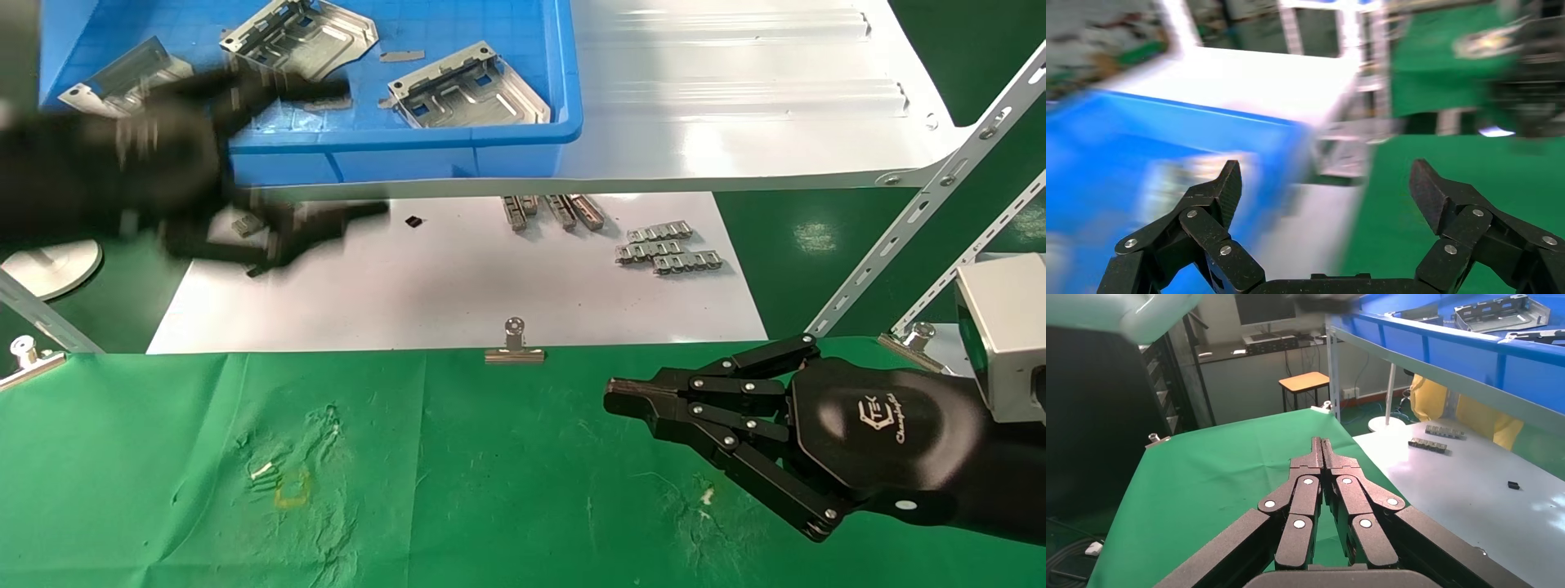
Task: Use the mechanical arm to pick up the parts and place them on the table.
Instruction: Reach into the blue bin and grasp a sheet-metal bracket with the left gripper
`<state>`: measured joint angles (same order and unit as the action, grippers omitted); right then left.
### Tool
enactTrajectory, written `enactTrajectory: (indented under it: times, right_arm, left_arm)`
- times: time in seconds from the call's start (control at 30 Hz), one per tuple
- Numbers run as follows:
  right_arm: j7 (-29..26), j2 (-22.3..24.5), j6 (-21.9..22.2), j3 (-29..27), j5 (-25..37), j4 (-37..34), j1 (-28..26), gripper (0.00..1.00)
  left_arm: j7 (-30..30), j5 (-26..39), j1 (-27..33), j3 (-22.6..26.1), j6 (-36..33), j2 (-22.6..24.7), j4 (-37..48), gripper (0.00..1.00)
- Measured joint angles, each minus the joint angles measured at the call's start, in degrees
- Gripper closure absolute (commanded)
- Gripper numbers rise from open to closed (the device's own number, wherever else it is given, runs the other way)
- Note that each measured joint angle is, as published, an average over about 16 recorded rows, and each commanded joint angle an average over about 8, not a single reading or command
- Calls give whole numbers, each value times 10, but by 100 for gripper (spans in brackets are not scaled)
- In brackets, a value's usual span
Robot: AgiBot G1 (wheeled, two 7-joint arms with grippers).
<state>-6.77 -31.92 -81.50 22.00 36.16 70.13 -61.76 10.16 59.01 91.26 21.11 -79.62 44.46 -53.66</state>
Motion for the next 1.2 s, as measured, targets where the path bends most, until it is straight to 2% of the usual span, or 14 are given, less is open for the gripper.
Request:
enactTrajectory:
  times: [0.27, 0.3, 0.53, 0.57, 0.67, 0.73, 0.9, 1.0, 1.2]
  right_arm:
    - [0, 0, 0, 0, 0, 0, 0, 100]
    - [0, 0, 0, 0, 0, 0, 0, 100]
    - [0, 0, 0, 0, 0, 0, 0, 100]
    - [0, 0, 0, 0, 0, 0, 0, 100]
    - [0, 0, 0, 0, 0, 0, 0, 95]
    - [0, 0, 0, 0, 0, 0, 0, 86]
    - [0, 0, 0, 0, 0, 0, 0, 28]
    - [0, 0, 0, 0, 0, 0, 0, 2]
    - [0, 0, 0, 0, 0, 0, 0, 0]
  left_arm:
    - [-19, 143, 177, 58, 116, 104, 244, 0]
    - [-21, 158, 192, 64, 134, 115, 272, 7]
    - [-25, 231, 258, 98, 241, 173, 418, 94]
    - [-26, 238, 264, 101, 251, 179, 431, 100]
    - [-27, 253, 276, 110, 270, 191, 461, 100]
    - [-28, 261, 282, 115, 275, 196, 475, 100]
    - [-32, 273, 292, 123, 274, 202, 498, 100]
    - [-35, 275, 295, 125, 271, 203, 505, 100]
    - [-48, 276, 298, 125, 273, 204, 513, 100]
